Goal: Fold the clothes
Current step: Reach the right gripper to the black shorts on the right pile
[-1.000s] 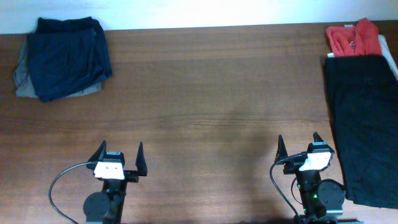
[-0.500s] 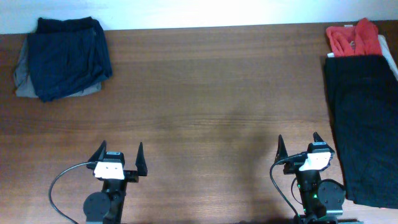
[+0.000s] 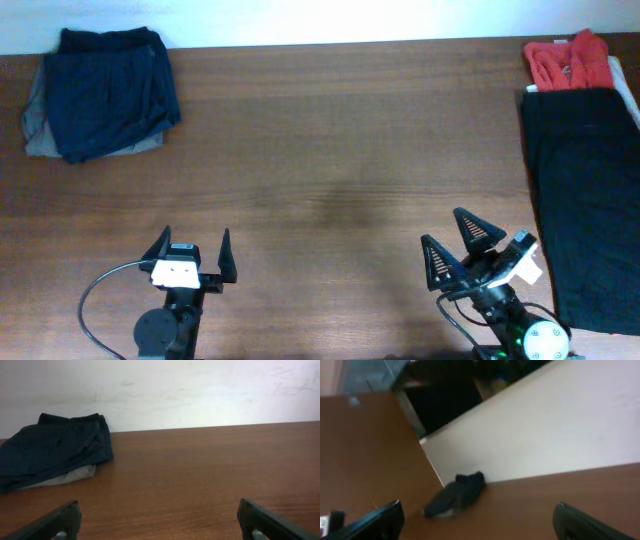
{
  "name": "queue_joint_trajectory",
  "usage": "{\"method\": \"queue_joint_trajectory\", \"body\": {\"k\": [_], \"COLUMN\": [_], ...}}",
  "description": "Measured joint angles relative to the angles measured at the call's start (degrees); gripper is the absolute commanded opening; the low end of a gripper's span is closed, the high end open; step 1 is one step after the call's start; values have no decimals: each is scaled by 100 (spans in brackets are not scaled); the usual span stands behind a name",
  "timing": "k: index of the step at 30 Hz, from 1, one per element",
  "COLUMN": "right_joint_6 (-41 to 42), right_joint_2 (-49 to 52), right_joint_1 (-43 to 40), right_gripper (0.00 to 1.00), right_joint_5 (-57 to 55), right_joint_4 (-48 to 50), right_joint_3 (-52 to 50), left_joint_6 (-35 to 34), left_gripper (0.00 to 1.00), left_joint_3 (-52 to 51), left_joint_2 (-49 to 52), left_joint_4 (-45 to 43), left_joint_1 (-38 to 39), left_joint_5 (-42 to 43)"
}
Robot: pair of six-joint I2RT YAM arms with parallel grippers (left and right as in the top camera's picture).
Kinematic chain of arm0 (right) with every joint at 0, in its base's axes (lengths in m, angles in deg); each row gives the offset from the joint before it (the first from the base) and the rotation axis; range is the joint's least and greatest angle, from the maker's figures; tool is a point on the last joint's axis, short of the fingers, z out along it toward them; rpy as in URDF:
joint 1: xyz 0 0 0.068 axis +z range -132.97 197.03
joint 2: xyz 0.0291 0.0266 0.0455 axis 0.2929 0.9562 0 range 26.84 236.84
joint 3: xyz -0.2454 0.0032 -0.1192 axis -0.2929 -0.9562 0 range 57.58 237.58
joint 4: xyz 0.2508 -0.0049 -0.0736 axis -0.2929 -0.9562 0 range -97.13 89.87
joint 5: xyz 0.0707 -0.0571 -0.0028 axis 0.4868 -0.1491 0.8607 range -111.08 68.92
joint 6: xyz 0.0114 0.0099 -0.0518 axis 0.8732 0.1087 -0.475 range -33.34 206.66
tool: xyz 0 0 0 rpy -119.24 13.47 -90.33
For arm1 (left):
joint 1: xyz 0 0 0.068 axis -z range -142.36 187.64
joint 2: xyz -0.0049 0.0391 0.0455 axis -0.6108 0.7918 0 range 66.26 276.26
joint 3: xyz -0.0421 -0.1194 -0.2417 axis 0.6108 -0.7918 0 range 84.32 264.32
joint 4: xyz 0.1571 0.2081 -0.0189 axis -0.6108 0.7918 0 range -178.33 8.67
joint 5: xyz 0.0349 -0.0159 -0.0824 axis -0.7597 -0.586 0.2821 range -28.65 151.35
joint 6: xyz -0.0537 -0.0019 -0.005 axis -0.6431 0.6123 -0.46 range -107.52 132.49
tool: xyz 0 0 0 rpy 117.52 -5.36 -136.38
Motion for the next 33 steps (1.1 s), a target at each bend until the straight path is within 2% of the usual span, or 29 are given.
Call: {"method": "queue_joint_trajectory", "body": {"k": [4,8,12,14,16,19,23,27,33], "right_joint_6": [-177,-1027,-1961,-2490,-2730,-3279,-3639,-3965,-4760], "right_joint_2": [417,1788,4236,5624,6332,7893,9788,11064,12336], "right_joint_1": [0,0,-2,-11,-50,-387,-1010,-1266,-1298], "right_gripper": [98,98,98,98,98,98,98,99,98], "right_joint_5": [-623,-1158,-2024,-2601,-2922,-3781,-4321,-5270,-6166], "right_joint_4": [15,-382,-1663,-2667,-3281,-5040,-6398,-6384,-5324], "right_joint_3": [446,1515,3392,4798,5641,7654,9280,9639,9648], "left_joint_6": [0,0,0,0,0,0,0,0,0], "left_gripper": [99,99,99,99,99,99,99,99,99], "left_joint_3": [0,0,2,0,0,0,0,0,0], "left_joint_2": [0,-2,0,-2,2,7,4,0,0], "left_joint_4": [2,-4,-9,2,0,-7,2,-2,0], "left_joint_1": [0,0,0,0,0,2,0,0,2], "left_joint_5": [-2,-2,0,-2,-2,0,-2,-2,-2]}}
